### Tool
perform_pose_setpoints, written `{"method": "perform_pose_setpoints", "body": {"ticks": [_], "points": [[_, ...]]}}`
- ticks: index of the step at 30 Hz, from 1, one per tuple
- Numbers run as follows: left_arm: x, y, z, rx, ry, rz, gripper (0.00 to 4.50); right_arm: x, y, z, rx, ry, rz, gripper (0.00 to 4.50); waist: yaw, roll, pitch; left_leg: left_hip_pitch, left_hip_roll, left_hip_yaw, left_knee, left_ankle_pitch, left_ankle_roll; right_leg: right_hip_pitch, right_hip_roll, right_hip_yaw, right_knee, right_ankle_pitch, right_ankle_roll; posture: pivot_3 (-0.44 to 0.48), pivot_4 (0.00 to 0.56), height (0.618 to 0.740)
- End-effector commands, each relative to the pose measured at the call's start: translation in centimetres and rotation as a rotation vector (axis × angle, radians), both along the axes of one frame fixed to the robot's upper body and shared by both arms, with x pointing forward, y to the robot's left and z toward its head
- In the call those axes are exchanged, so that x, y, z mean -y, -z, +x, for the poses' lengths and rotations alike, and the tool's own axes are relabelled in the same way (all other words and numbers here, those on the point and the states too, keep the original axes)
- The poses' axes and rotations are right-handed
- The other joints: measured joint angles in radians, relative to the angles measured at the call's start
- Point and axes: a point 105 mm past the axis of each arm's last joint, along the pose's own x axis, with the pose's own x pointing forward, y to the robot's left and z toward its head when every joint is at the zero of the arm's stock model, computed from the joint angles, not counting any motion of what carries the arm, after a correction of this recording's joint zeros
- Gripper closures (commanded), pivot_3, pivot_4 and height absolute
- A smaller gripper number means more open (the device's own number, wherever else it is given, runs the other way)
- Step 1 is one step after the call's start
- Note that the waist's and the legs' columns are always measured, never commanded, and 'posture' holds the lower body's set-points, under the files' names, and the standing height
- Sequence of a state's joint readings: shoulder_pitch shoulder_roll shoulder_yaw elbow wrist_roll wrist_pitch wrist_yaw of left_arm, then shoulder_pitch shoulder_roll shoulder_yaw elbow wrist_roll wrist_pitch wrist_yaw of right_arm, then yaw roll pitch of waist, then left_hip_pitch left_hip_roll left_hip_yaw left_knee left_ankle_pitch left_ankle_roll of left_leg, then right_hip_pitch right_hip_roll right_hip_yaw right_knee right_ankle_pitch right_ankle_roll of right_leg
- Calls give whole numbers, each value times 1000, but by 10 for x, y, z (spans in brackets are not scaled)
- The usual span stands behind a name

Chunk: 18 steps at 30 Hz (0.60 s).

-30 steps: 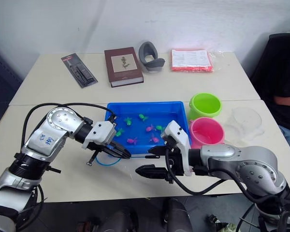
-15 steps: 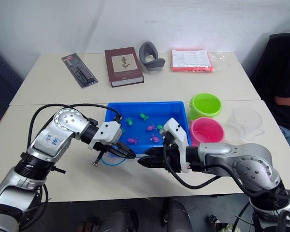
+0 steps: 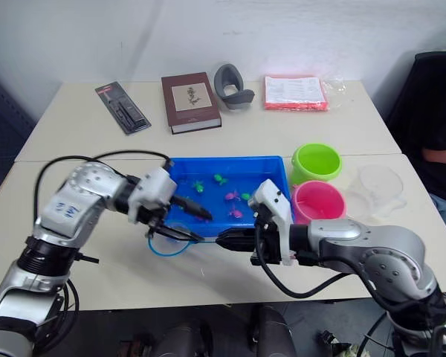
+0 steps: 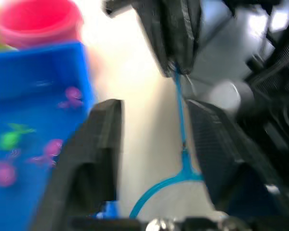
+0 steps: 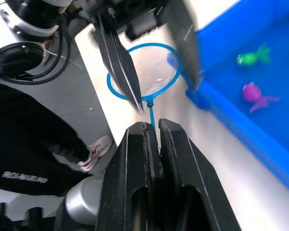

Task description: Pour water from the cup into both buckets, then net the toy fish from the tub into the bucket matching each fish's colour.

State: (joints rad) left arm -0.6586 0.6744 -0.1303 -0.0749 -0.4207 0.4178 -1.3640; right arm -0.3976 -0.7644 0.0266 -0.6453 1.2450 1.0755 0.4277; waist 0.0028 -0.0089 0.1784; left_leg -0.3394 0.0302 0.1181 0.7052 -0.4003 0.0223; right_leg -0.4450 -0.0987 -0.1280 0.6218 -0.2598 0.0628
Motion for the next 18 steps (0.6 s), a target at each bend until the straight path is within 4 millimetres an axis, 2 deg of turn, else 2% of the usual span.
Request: {"method": "perform_pose_setpoints", "body": {"ticks": [1, 2, 5, 6, 9, 13, 18], "points": [[-48, -45, 28, -15, -229, -193, 396, 27, -22, 3, 229, 63, -103, 4500, 2, 0, 0, 0, 0, 0, 0, 0, 0, 0, 0, 0, 0, 0, 0, 0, 150, 740], [-60, -52, 32, -19, -270, -225, 36, 36, -26, 7, 291, 95, -150, 4500, 2, 0, 0, 0, 0, -1, 0, 0, 0, 0, 0, -1, 0, 0, 0, 0, 150, 740], [-75, -56, 38, -9, -319, -253, 36, 54, -34, 16, 401, 160, -213, 4500, 1, 0, 0, -1, 0, -1, 0, 0, 0, 0, 1, -2, -1, 0, 0, 0, 150, 740], [-81, -50, 39, -1, -333, -226, 36, 60, -35, 19, 439, 175, -250, 4500, 1, 0, 0, -1, 0, -1, 0, 0, 0, 0, 0, -2, -1, 0, 0, 0, 150, 740], [-99, -15, 40, 2, -357, -116, 36, 89, -32, 39, 620, 184, -499, 4500, 0, 0, 0, 0, -1, 1, 0, 0, 0, 0, 0, -3, -1, 1, 1, 0, 150, 740], [-95, 10, 41, -4, -347, -66, 36, 109, -26, 60, 798, 106, -725, 4500, -3, -1, 1, 1, -1, 3, 0, 0, 0, 0, 2, -5, -2, 1, 2, 0, 150, 740], [-83, 21, 44, -3, -319, -50, 36, 112, -29, 82, 916, 14, -852, 4500, -4, 0, 1, 1, -1, 4, 0, 0, 0, 0, 2, -5, -1, 1, 2, 0, 150, 740]]}}
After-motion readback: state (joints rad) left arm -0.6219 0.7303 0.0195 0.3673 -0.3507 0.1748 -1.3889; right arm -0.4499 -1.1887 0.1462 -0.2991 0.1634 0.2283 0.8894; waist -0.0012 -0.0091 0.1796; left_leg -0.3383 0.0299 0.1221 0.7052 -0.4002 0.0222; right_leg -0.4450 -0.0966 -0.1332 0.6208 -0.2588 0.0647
